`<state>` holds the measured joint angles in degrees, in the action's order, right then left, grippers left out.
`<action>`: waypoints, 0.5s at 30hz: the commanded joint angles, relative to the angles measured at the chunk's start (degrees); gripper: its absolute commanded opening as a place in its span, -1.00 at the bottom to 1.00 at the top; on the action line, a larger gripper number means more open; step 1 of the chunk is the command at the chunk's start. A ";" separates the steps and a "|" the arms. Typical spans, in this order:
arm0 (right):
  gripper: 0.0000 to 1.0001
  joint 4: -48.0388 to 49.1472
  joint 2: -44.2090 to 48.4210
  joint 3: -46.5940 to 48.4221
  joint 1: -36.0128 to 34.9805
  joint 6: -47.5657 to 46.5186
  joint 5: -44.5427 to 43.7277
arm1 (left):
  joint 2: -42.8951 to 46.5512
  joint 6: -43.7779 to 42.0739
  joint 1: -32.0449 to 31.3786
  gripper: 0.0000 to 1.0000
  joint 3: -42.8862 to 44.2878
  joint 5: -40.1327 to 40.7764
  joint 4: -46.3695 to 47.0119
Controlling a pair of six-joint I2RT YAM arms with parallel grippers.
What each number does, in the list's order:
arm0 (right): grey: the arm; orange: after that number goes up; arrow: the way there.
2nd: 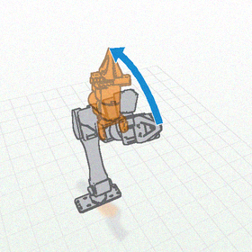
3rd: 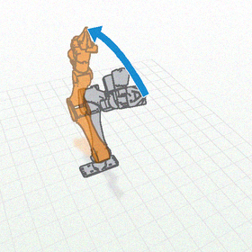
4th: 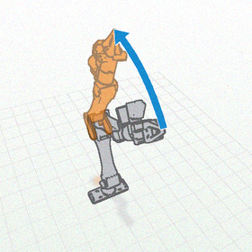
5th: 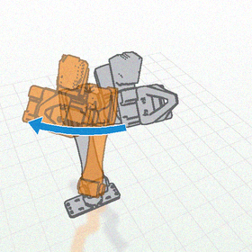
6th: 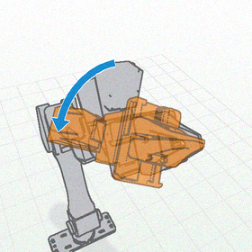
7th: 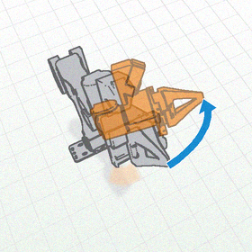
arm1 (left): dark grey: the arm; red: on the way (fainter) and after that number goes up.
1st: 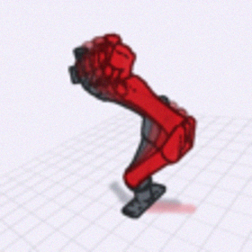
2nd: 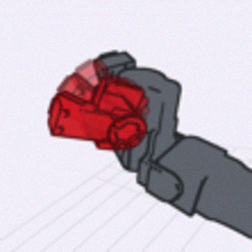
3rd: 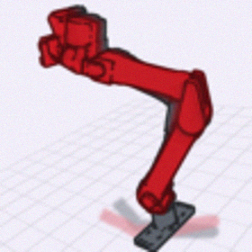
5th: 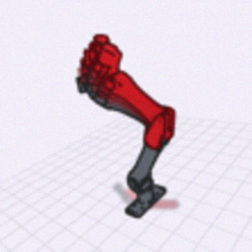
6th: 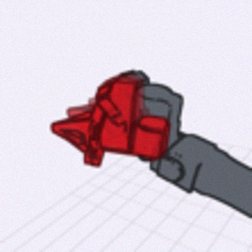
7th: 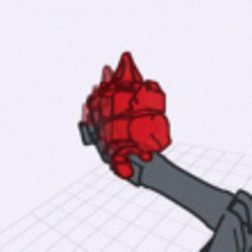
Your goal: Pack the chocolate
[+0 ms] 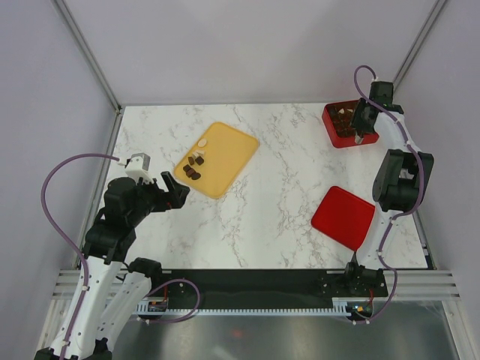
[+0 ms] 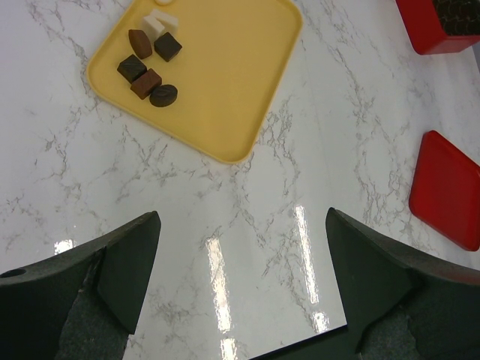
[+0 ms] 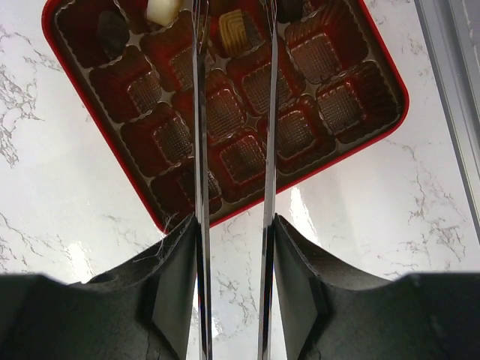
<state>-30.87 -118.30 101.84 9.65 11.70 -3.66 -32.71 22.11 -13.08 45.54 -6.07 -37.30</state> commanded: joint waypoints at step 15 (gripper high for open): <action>-0.02 5.90 15.28 -8.49 -11.74 1.39 3.49 | -0.07 -0.75 0.34 0.99 -0.36 0.53 1.79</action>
<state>-29.47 -108.40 96.60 3.46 12.14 -1.93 -32.71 22.11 -13.08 45.54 -6.07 -37.30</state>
